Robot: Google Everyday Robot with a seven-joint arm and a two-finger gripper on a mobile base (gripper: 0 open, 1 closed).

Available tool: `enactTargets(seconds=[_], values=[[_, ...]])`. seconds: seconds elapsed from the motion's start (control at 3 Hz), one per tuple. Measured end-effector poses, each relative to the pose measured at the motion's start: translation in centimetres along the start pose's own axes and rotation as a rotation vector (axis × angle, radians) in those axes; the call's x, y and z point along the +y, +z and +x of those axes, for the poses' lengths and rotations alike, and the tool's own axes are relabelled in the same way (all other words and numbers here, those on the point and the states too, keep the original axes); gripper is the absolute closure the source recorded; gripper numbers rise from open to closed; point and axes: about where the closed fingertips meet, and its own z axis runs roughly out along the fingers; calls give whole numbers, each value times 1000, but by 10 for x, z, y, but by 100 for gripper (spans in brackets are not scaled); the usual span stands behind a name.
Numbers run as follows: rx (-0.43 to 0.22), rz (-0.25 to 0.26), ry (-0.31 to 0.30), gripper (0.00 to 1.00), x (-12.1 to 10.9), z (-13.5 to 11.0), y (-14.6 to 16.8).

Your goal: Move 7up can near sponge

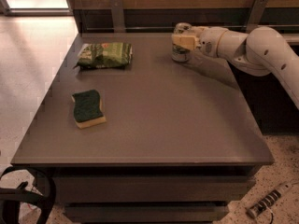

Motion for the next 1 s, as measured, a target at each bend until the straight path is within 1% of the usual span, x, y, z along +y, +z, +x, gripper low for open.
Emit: enactTargets(seconds=[0.33,0.67,1.0], values=[[-5,-21,-11,100,8,-29,-23],[-26,-30,-39,100,27,-66,-57],[-33,-39,-63,100,52,-87,-84]])
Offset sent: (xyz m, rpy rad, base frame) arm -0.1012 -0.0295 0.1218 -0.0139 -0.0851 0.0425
